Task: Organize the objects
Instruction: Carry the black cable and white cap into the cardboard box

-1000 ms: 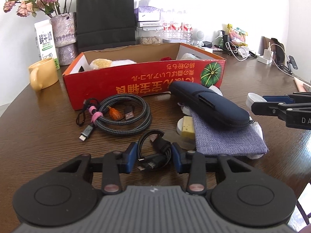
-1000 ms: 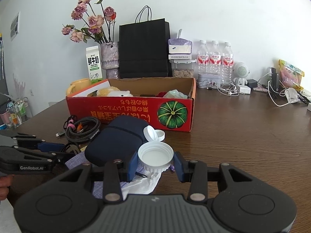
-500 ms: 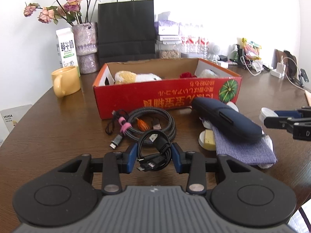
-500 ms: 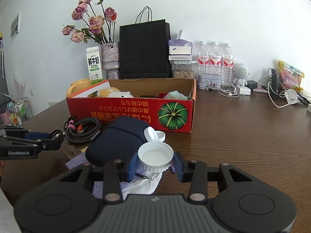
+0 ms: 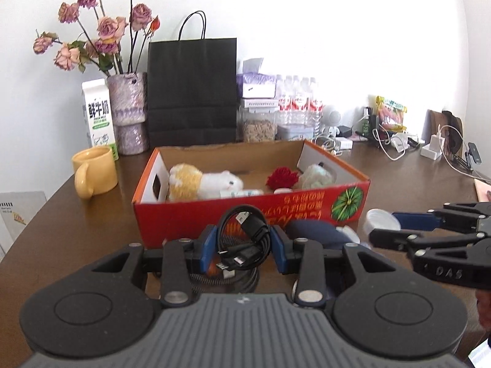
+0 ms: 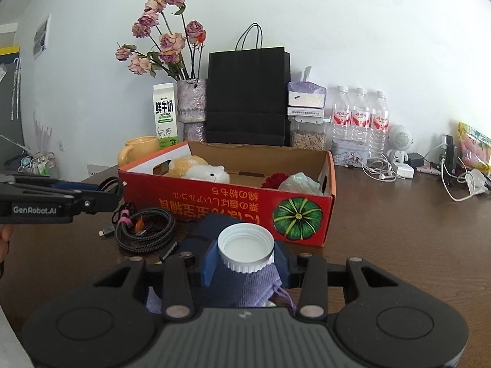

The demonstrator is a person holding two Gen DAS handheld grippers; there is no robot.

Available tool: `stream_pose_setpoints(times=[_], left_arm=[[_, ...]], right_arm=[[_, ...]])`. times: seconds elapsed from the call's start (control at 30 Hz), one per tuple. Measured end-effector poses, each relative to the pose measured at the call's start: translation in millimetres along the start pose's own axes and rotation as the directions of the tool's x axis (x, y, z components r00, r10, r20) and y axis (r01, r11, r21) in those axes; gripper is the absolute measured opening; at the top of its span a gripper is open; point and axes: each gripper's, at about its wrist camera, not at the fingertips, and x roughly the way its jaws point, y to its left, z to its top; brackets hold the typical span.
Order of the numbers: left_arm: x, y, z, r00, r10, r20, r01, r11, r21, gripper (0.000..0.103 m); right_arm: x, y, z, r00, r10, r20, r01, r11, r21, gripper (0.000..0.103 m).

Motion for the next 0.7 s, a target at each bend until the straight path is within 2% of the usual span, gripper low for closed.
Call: stream_pose_setpoints(times=[0.37, 0.7], left_arm=[[42.9, -6.5, 51.1, 0.999, 0.007, 0.050, -0.006, 1.000, -0.024, 0.039], [95.3, -5.2, 80.4, 0.998, 0.027, 0.050, -0.024, 0.998, -0.059, 0.039]], right_arm=[[47.1, 2.4, 51.2, 0.998, -0.010, 0.054, 0.013, 0.998, -0.055, 0.039], [106.2, -10.5, 78.4, 0.998, -0.038, 0.041, 0.039, 0.999, -0.030, 0.039]])
